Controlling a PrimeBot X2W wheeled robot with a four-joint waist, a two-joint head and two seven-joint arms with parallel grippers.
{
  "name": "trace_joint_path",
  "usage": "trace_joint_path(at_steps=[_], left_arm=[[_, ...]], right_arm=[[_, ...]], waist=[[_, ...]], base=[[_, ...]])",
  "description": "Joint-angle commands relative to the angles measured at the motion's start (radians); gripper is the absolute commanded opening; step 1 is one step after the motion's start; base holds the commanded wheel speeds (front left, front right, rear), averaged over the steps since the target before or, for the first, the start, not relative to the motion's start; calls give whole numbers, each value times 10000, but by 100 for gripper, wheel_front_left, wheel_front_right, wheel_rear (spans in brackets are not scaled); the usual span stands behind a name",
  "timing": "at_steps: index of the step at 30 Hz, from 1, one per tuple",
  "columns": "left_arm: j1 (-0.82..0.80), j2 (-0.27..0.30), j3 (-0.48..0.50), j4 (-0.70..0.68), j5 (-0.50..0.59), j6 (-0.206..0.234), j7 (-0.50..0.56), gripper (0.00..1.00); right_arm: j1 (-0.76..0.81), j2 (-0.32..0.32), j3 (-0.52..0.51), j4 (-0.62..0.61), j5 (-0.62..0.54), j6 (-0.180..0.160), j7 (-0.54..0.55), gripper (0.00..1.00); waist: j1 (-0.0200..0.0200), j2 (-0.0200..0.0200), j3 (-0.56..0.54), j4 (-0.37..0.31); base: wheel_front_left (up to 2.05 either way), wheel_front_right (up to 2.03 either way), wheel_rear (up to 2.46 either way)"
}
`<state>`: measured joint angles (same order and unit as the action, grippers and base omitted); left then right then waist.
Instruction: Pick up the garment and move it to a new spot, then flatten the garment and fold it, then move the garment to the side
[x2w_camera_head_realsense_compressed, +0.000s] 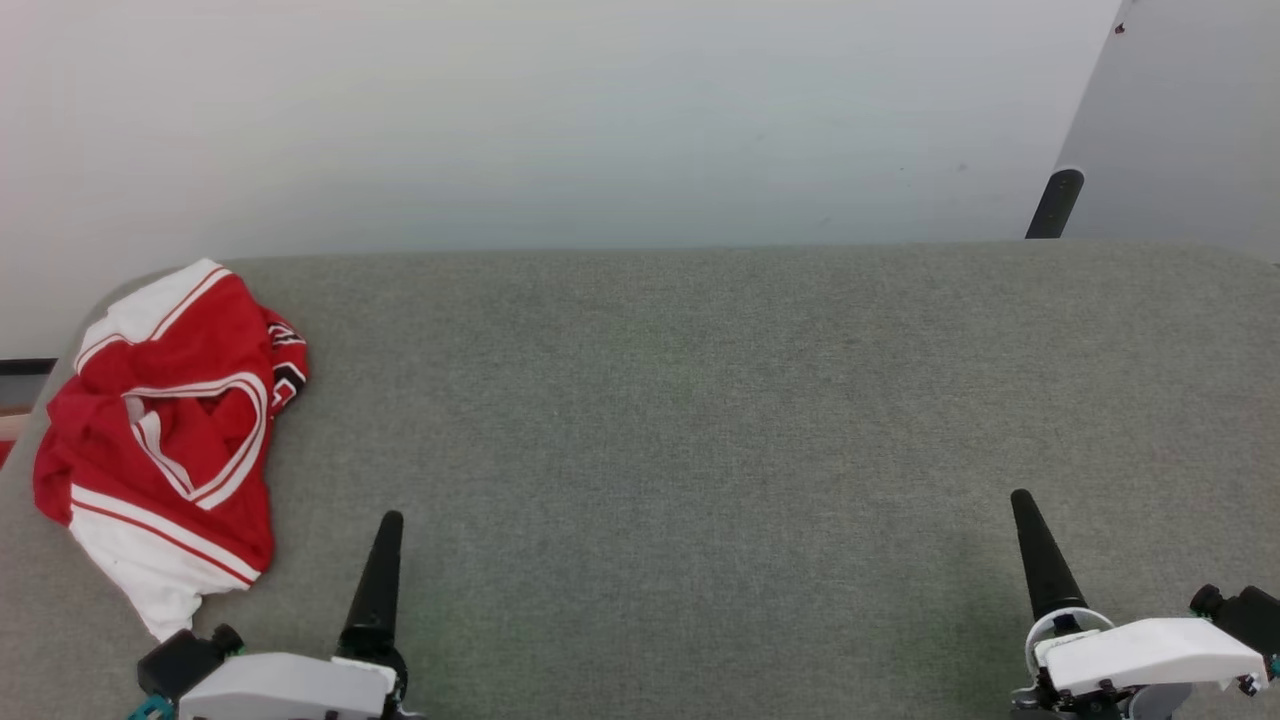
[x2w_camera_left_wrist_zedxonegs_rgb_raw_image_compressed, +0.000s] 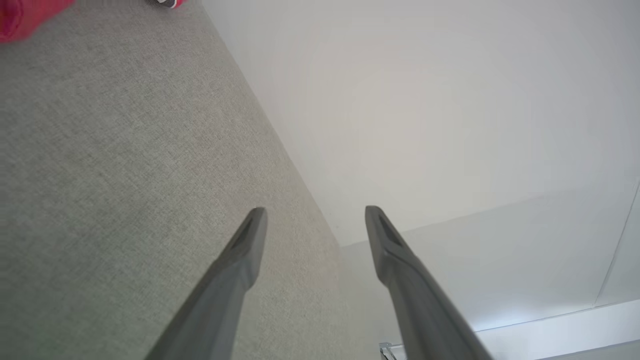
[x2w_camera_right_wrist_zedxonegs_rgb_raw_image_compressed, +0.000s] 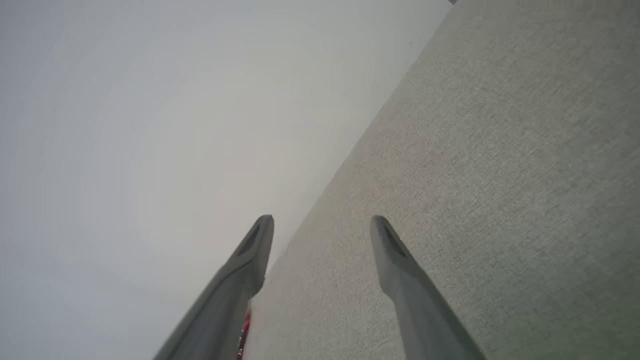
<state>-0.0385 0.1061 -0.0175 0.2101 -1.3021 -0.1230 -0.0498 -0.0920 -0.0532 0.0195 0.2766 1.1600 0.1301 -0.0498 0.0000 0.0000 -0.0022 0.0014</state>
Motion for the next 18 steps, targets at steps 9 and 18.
trace_joint_path(at_steps=[9, 18], left_arm=[[-106, 47, 67, -383, 2548, 187, -383, 100], [-11, 41, -10, -569, 4810, 183, -664, 100]], right_arm=[[-286, 29, 107, -220, -2808, 5, -387, 100], [-259, 39, 93, -330, -4464, 6, -668, 100]], waist=[[0, 0, 3, 24], [0, 0, -13, 39]], base=[[0, 0, 0], [0, 0, 0]])
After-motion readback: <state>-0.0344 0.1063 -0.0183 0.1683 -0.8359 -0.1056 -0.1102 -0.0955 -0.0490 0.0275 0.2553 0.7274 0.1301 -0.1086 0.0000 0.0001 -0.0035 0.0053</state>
